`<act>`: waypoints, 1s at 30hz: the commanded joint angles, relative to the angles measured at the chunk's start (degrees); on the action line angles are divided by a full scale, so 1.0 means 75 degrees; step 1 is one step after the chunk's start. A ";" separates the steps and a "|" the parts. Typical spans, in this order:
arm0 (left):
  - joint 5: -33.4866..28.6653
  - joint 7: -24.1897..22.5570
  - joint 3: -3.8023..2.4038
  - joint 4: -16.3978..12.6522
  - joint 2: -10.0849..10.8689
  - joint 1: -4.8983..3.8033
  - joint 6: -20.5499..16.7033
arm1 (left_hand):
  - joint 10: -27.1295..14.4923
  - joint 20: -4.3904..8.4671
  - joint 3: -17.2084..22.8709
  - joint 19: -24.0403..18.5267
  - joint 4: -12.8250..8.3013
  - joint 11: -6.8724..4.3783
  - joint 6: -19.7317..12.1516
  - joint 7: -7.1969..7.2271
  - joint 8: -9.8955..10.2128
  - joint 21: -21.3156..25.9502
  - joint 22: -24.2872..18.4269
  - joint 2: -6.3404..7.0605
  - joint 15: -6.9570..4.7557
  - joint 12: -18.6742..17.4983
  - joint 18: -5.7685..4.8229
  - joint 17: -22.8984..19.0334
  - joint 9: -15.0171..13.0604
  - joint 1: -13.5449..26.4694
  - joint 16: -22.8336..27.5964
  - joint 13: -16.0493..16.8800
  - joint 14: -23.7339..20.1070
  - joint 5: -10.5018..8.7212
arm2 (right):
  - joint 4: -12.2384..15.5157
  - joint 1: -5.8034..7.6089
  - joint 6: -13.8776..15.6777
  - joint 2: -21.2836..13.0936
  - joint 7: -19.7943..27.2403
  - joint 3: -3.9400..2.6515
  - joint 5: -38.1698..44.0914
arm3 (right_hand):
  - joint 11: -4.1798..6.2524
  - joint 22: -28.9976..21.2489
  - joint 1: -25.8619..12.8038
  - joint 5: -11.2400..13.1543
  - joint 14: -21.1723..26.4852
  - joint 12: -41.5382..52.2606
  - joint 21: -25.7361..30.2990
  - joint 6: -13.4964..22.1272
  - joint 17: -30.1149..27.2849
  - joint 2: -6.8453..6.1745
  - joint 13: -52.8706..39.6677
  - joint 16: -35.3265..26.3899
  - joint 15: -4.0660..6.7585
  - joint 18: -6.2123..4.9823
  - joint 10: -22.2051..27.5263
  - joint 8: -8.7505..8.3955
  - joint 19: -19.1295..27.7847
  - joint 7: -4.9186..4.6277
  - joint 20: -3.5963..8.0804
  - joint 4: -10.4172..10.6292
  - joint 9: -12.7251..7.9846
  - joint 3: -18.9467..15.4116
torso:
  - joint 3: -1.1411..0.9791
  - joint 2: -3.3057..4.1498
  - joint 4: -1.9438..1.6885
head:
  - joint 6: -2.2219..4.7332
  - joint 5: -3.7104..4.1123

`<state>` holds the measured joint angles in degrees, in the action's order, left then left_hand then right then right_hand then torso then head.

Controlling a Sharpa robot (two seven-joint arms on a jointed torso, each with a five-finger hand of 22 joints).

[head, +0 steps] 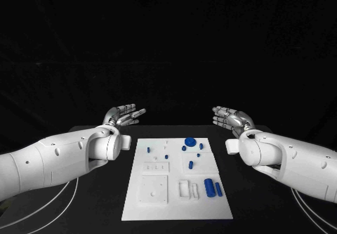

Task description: Assemble the parts on the task board

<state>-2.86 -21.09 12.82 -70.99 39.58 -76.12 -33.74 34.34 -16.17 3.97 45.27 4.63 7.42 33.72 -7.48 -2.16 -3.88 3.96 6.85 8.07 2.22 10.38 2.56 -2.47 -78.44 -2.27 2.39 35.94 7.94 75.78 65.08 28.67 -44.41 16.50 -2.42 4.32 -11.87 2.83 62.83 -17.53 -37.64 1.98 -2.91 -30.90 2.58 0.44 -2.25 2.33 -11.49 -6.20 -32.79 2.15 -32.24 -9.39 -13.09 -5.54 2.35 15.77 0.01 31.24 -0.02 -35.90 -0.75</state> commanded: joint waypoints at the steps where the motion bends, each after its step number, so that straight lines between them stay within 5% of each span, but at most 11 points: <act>1: -0.0220 0.0471 0.0072 0.0142 -0.0065 -0.0110 0.0771 | 0.0150 -0.0028 -0.0008 0.0137 0.0051 0.0035 0.0135 -0.0030 -0.0050 -0.0051 0.0015 0.0009 0.0020 0.0039 0.0155 0.0014 -0.0013 -0.0226 -0.0049 0.0015 0.0142 0.0039 | -0.0272 0.0087 -0.1637 0.0023 -0.1095 -0.0036 0.0659 | -0.0082 0.0023 0.0548 -0.0065 -0.0480 0.0065 -0.0047 -0.0333 0.0030 -0.0056 -0.0028 0.0063 -0.0062 -0.0056 -0.0335 0.0055 -0.0274 -0.0270 0.0015 -0.0235 0.0025 0.0046 | 0.0001 0.0000 0.0000 | -0.0001 0.0000; 9: -0.0223 0.0481 0.0083 0.0158 -0.0069 -0.0124 0.0785 | 0.0523 -0.0004 -0.0078 0.0218 -0.0175 0.0131 0.0251 -0.0127 -0.0054 -0.0089 0.0025 -0.0187 0.0064 0.0053 0.0156 0.0038 -0.0017 -0.0160 -0.0073 0.0029 0.0721 0.0035 | -0.0605 0.0202 -0.2215 0.0032 -0.1524 -0.0092 0.0857 | 0.0070 0.0093 0.0946 -0.0054 -0.1857 0.0117 -0.0181 -0.1623 0.0081 -0.0273 -0.0080 0.0114 0.0051 0.0000 -0.1655 0.0099 -0.1600 -0.0182 0.0217 -0.0545 0.0076 0.0178 | 0.0001 0.0000 0.0000 | -0.0001 0.0000; 10: -0.0221 0.0412 0.0083 0.0020 0.0050 -0.0129 0.0900 | 0.0730 0.0023 -0.0100 0.0294 -0.0249 0.0167 0.0354 -0.0170 -0.0055 -0.0132 0.0038 -0.0266 0.0090 0.0062 0.0165 0.0052 -0.0020 -0.0146 -0.0091 0.0038 0.1070 0.0043 | -0.0789 0.0203 -0.1750 0.0070 -0.1268 -0.0094 0.2367 | 0.0093 0.0102 0.0963 -0.0066 -0.1996 0.0124 -0.0166 -0.1748 0.0086 -0.0304 -0.0086 0.0119 0.0075 0.0027 -0.1795 0.0110 -0.1714 -0.0166 0.0247 -0.0563 0.0083 0.0218 | 0.0020 0.0013 -0.0007 | -0.0027 -0.0004; 11: -0.0216 0.0394 0.0083 -0.0010 0.0074 -0.0132 0.0918 | 0.0947 0.0077 -0.0148 0.0366 -0.0350 0.0204 0.0491 -0.0213 -0.0057 -0.0174 0.0046 -0.0355 0.0126 0.0072 0.0136 0.0063 -0.0024 -0.0121 -0.0101 0.0047 0.1369 0.0042 | -0.0821 0.0204 -0.1690 0.0082 -0.1238 -0.0095 0.2640 | 0.0122 0.0115 0.0984 -0.0093 -0.2205 0.0131 -0.0193 -0.1963 0.0093 -0.0328 -0.0098 0.0121 0.0101 0.0019 -0.2039 0.0117 -0.1879 -0.0147 0.0266 -0.0589 0.0091 0.0236 | 0.0022 0.0017 -0.0007 | -0.0015 -0.0011; 13: -0.0193 0.0357 0.0083 -0.0089 0.0134 -0.0141 0.0942 | 0.1801 0.0448 -0.0283 0.0655 -0.0606 0.0277 0.1271 -0.0296 -0.0100 -0.0359 0.0082 -0.0568 0.0204 0.0091 -0.0194 0.0095 -0.0056 -0.0093 -0.0163 0.0086 0.2478 0.0069 | -0.0891 0.0205 -0.1588 0.0114 -0.1183 -0.0097 0.3277 | 0.0315 0.0167 0.1017 -0.0233 -0.3024 0.0175 -0.0384 -0.3404 0.0128 -0.0404 -0.0134 0.0182 0.0298 -0.0043 -0.3331 0.0221 -0.2535 -0.0029 0.0414 -0.0687 0.0177 0.0391 | 0.0025 0.0029 -0.0013 | -0.0009 -0.0012; 15: -0.0143 0.0337 0.0083 -0.0185 0.0210 -0.0154 0.0965 | 0.2964 0.0814 -0.0345 0.0986 -0.0763 0.0277 0.2037 -0.0320 -0.0172 -0.0569 0.0136 -0.0720 0.0193 0.0121 -0.0494 0.0115 -0.0098 -0.0128 -0.0272 0.0129 0.3130 0.0213 | -0.0969 0.0207 -0.1519 0.0159 -0.1148 -0.0102 0.3956 | 0.0423 0.0176 0.1002 -0.0397 -0.3457 0.0176 -0.0504 -0.3719 0.0143 -0.0464 -0.0140 0.0194 0.0447 -0.0057 -0.3649 0.0220 -0.2849 0.0047 0.0546 -0.0735 0.0188 0.0515 | 0.0022 0.0043 -0.0008 | -0.0002 -0.0008; 18: -0.0018 0.0314 0.0083 -0.0331 0.0323 -0.0176 0.0957 | 0.3679 0.1146 -0.0340 0.1466 -0.0919 0.0087 0.3021 -0.0188 -0.0267 -0.0889 0.0252 -0.0870 -0.0127 0.0205 -0.0621 0.0206 -0.0160 -0.0233 -0.0510 0.0113 0.3962 0.0280 | -0.1059 0.0214 -0.1460 0.0227 -0.1130 -0.0120 0.4887 | 0.0576 0.0217 0.0991 -0.0614 -0.4252 0.0177 -0.0775 -0.4074 0.0187 -0.0548 -0.0142 0.0254 0.0755 -0.0077 -0.4061 0.0216 -0.3520 0.0148 0.0841 -0.0811 0.0205 0.0685 | 0.0020 0.0084 -0.0016 | 0.0017 0.0014; 24: 0.0297 0.0316 0.0081 -0.0760 0.0643 -0.0257 0.1035 | 0.4598 0.1685 -0.0118 0.1953 -0.1164 -0.0243 0.3428 -0.0044 -0.0221 -0.1413 0.0502 -0.0972 -0.0564 0.0155 -0.0924 0.0284 -0.0158 -0.0376 -0.0864 0.0122 0.4865 0.0261 | -0.1228 0.0244 -0.1513 0.0422 -0.1275 -0.0242 0.7007 | 0.0937 0.0685 0.1156 -0.0807 -0.6502 0.0179 -0.1957 -0.4592 0.0708 -0.0686 -0.0143 0.1018 0.1550 -0.0235 -0.4724 0.0233 -0.5557 0.0323 0.1684 -0.0995 0.0220 0.0424 | 0.0010 0.0207 -0.0065 | 0.0043 0.0088; 26: 0.0410 0.0324 0.0079 -0.0946 0.0758 -0.0291 0.1114 | 0.4824 0.1918 -0.0072 0.2181 -0.1271 -0.0341 0.3518 -0.0006 -0.0211 -0.1767 0.0705 -0.0940 -0.0748 0.0145 -0.1005 0.0404 -0.0157 -0.0377 -0.1153 0.0121 0.5270 0.0249 | -0.1264 0.0263 -0.1634 0.0488 -0.1400 -0.0294 0.7734 | 0.0999 0.0941 0.1179 -0.0849 -0.6577 0.0171 -0.2442 -0.4669 0.1325 -0.0721 -0.0141 0.2148 0.1681 -0.0317 -0.4777 0.0194 -0.6089 0.0366 0.1870 -0.1043 0.0208 0.0210 | 0.0013 0.0241 -0.0098 | 0.0063 0.0111; 28: 0.0510 0.0335 0.0078 -0.1131 0.0867 -0.0325 0.1200 | 0.4878 0.2075 -0.0044 0.2186 -0.1376 -0.0368 0.3540 -0.0006 -0.0204 -0.2118 0.0939 -0.0923 -0.0854 0.0153 -0.1098 0.0537 -0.0156 -0.0343 -0.1447 0.0125 0.5467 0.0231 | -0.1277 0.0296 -0.1792 0.0546 -0.1548 -0.0328 0.8384 | 0.1038 0.1404 0.1099 -0.0926 -0.6411 0.0182 -0.3166 -0.4692 0.2484 -0.0712 -0.0145 0.4191 0.1734 -0.0351 -0.4792 0.0187 -0.6490 0.0400 0.2023 -0.1151 0.0203 0.0211 | 0.0013 0.0285 -0.0155 | 0.0093 0.0152; 30: 0.0598 0.0344 0.0077 -0.1327 0.0981 -0.0358 0.1287 | 0.4930 0.2177 -0.0053 0.2148 -0.1457 -0.0404 0.3552 0.0015 -0.0204 -0.2455 0.1175 -0.0896 -0.0916 0.0139 -0.1147 0.0697 -0.0155 -0.0304 -0.1763 0.0119 0.5462 0.0233 | -0.1273 0.0347 -0.1925 0.0602 -0.1699 -0.0352 0.8973 | 0.1030 0.1774 0.0969 -0.0927 -0.6348 0.0194 -0.3668 -0.4684 0.3042 -0.0720 -0.0146 0.4921 0.1775 -0.0327 -0.4747 0.0205 -0.6597 0.0414 0.2121 -0.1225 0.0210 0.0322 | 0.0007 0.0331 -0.0216 | 0.0097 0.0202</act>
<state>-1.11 -18.13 13.45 -80.24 46.73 -78.61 -26.64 70.86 -0.04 3.59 61.30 -6.20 4.40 59.82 -7.40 -3.95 -21.95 12.56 -0.06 1.48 3.54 2.14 7.70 -3.58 -81.06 -15.30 3.27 77.09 9.72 66.18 67.50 16.84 -40.13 6.09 -4.97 57.53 -5.38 9.59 71.09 -23.30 -80.41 3.03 -19.28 -63.34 12.97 -3.90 -3.25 19.22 -1.07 -7.05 -65.72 3.36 -72.11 -7.17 -1.20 -12.93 3.82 18.37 0.09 33.05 -0.90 -35.31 0.36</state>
